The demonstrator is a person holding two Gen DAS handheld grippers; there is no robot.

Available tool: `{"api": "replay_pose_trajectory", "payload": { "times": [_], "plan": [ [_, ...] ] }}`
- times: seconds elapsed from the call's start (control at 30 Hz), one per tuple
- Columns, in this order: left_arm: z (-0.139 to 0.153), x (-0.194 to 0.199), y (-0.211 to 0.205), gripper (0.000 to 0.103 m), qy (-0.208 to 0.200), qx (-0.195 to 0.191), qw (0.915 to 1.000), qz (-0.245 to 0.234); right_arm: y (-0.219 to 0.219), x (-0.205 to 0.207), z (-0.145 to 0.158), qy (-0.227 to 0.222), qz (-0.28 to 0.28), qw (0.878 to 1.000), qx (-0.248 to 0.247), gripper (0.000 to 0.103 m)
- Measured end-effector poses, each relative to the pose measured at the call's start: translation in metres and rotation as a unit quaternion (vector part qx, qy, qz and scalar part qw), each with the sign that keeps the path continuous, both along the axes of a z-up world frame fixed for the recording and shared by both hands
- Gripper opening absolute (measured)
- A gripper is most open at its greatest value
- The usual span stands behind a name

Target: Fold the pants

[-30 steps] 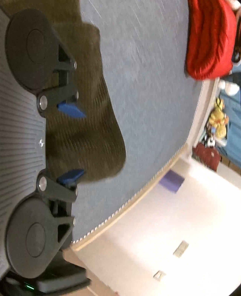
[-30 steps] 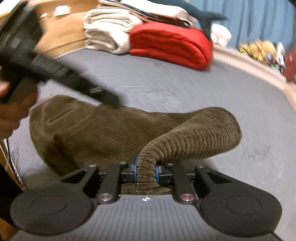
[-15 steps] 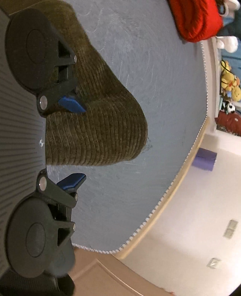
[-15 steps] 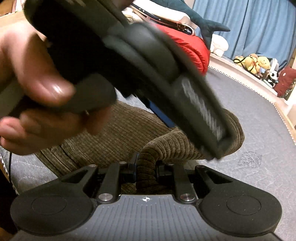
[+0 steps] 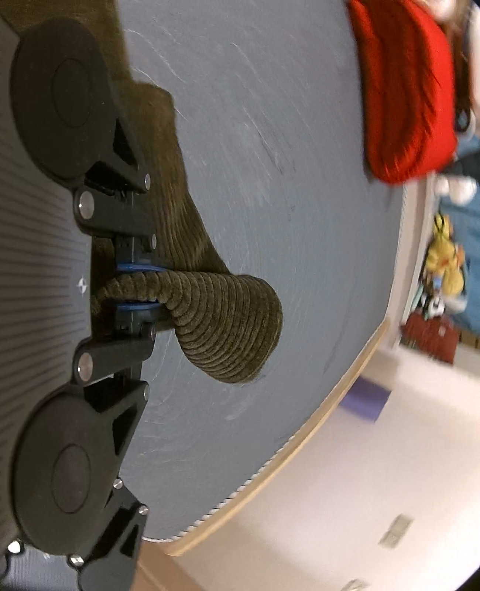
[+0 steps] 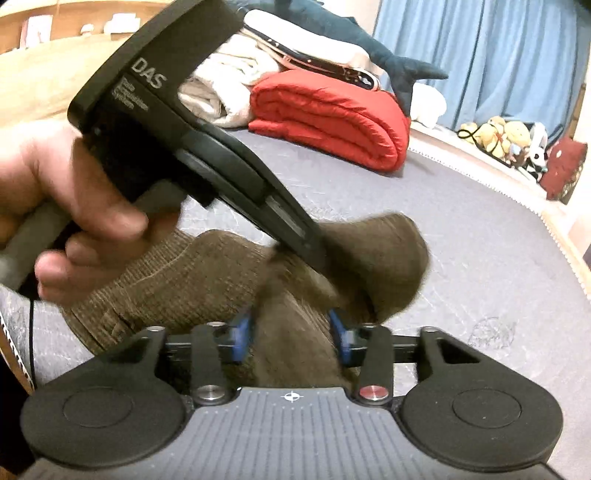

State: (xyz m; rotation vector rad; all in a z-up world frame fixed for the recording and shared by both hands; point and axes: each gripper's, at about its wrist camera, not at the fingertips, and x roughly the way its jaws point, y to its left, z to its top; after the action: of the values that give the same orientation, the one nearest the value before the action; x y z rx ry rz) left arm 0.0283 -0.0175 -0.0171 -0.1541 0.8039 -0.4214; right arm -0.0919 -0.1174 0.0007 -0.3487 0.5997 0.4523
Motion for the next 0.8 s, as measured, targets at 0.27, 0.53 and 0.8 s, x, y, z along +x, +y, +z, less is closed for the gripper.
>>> {"api": "replay_pose_trajectory", "payload": {
  "times": [0.27, 0.53, 0.8],
  "plan": [
    [0.019, -0.027, 0.066, 0.016, -0.015, -0.051, 0.9968, 0.061, 0.055, -0.028, -0.003, -0.003, 0.079, 0.997, -0.012, 0.037],
    [0.026, -0.072, 0.214, 0.016, 0.018, -0.065, 0.9517, 0.300, 0.101, -0.045, 0.038, 0.030, 0.287, 0.946, 0.146, 0.048],
    [0.000, -0.079, 0.291, 0.026, 0.067, -0.056, 0.9126, 0.399, 0.093, 0.032, 0.027, 0.092, 0.214, 0.953, 0.194, 0.071]
  ]
}}
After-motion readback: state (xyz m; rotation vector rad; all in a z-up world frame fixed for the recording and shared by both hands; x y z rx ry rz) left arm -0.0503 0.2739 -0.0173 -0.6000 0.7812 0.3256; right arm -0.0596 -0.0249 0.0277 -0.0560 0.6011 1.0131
